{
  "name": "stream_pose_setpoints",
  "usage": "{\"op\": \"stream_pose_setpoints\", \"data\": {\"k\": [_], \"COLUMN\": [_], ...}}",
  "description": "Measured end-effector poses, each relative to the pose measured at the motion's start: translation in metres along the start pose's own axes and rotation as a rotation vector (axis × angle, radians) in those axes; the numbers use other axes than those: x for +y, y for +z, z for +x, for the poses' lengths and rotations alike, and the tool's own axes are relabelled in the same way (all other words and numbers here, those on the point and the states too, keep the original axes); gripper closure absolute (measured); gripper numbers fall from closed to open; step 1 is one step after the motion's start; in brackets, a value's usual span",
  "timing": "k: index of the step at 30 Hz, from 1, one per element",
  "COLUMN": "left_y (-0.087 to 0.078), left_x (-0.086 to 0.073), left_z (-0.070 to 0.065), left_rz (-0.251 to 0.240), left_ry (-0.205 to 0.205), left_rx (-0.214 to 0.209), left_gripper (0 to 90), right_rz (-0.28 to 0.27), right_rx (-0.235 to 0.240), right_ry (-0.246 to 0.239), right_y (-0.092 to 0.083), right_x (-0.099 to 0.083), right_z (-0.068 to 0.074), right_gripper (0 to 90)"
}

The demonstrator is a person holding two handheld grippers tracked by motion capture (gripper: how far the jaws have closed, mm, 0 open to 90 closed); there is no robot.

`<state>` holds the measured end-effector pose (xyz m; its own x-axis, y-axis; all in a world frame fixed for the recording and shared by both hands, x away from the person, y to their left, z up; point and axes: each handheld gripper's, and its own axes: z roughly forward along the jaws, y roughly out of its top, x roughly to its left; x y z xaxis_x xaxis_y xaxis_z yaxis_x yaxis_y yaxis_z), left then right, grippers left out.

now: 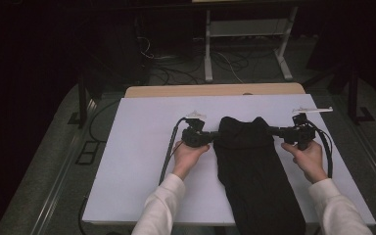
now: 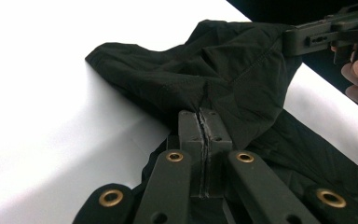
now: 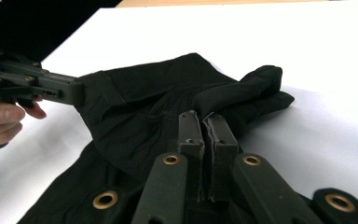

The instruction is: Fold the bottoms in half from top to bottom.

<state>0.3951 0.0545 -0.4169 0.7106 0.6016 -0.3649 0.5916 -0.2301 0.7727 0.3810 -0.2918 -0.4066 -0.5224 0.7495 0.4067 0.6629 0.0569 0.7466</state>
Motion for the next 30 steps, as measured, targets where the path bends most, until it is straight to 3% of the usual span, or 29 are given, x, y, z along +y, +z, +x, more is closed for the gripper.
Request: {"op": "stream_pose_setpoints", "data": {"k": [8, 16, 27, 30], "left_y": [-0.004, -0.016, -0.029, -0.030], "left_x": [-0.001, 0.002, -0.009, -0.014], "left_z": [-0.003, -0.017, -0.045, -0.051], "left_rz": [-0.015, -0.029, -0.039, -0.019], "left_ry": [-0.003, 0.012, 0.044, 0.043], "left_rx": [-0.003, -0.003, -0.038, -0.048], "left_gripper": [88.5, 88.5, 88.5, 88.5], "right_rz": [-0.020, -0.032, -0.006, -0.006], "right_rx": [0.030, 0.045, 0.056, 0.061], "right_ry": [0.045, 0.040, 0.009, 0.012], "right_y": [-0.006, -0.019, -0.035, -0.041], "right_x": [-0.002, -0.008, -0.020, -0.024], "right_z": [-0.003, 0.002, 0.011, 0.011], "right_gripper": [85.2, 85.2, 85.2, 85.1]}}
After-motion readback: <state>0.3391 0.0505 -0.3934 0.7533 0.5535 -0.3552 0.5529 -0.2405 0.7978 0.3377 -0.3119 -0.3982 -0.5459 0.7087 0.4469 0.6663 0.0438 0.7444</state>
